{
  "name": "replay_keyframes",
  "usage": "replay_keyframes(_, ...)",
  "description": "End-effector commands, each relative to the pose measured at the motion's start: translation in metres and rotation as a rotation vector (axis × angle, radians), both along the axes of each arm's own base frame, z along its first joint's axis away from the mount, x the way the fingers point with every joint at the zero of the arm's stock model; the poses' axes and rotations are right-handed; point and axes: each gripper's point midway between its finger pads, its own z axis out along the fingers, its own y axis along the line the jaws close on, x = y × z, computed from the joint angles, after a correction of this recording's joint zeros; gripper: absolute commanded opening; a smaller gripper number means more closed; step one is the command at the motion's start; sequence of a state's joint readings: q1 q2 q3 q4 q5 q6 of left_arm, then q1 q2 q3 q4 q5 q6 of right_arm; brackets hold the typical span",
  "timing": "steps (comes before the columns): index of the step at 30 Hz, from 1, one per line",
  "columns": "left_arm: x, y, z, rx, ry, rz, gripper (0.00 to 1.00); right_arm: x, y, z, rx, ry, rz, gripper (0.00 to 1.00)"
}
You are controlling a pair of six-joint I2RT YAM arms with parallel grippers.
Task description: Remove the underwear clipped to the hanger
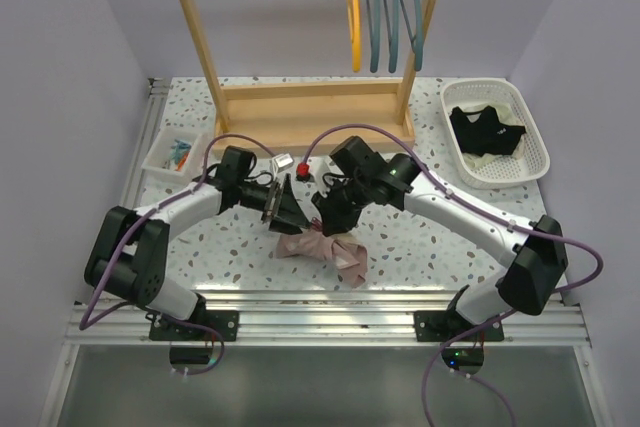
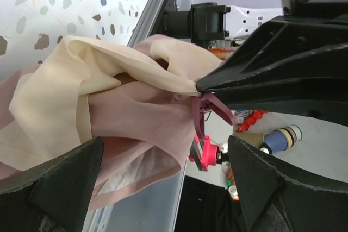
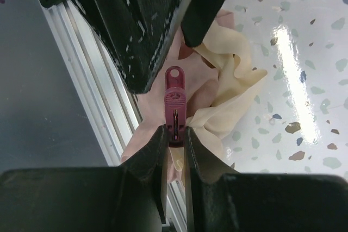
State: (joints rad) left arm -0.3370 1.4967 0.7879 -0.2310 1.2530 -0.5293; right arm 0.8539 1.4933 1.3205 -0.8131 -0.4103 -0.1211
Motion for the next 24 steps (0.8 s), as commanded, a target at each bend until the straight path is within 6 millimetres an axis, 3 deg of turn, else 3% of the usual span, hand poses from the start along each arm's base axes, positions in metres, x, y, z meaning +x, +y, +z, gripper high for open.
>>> replay_keyframes(1,-0.001,-0.004,0.009,-0.031,-0.029,-0.045,1.0,0.003,0.01,0.012,0.014,-0.043,0.034,0.0)
replay_keyframes(8,0.008,-0.009,0.013,-0.034,-0.003,-0.02,1.0,0.002,0.01,-0.005,-0.082,-0.093,0.062,0.0)
replay_keyframes(12,0.025,-0.009,0.015,-0.02,-0.018,0.033,1.0,0.001,0.002,-0.014,-0.135,-0.136,0.055,0.0)
replay_keyframes(20,0.025,-0.014,0.013,-0.01,0.0,0.021,1.0,0.025,0.001,-0.005,-0.124,-0.263,-0.046,0.0)
replay_keyframes(22,0.022,-0.014,0.012,-0.004,0.01,0.022,0.97,0.027,0.002,-0.004,-0.12,-0.267,-0.056,0.0)
replay_keyframes(24,0.024,-0.016,0.016,-0.025,-0.018,0.03,0.85,0.028,0.006,-0.004,-0.11,-0.266,-0.055,0.0)
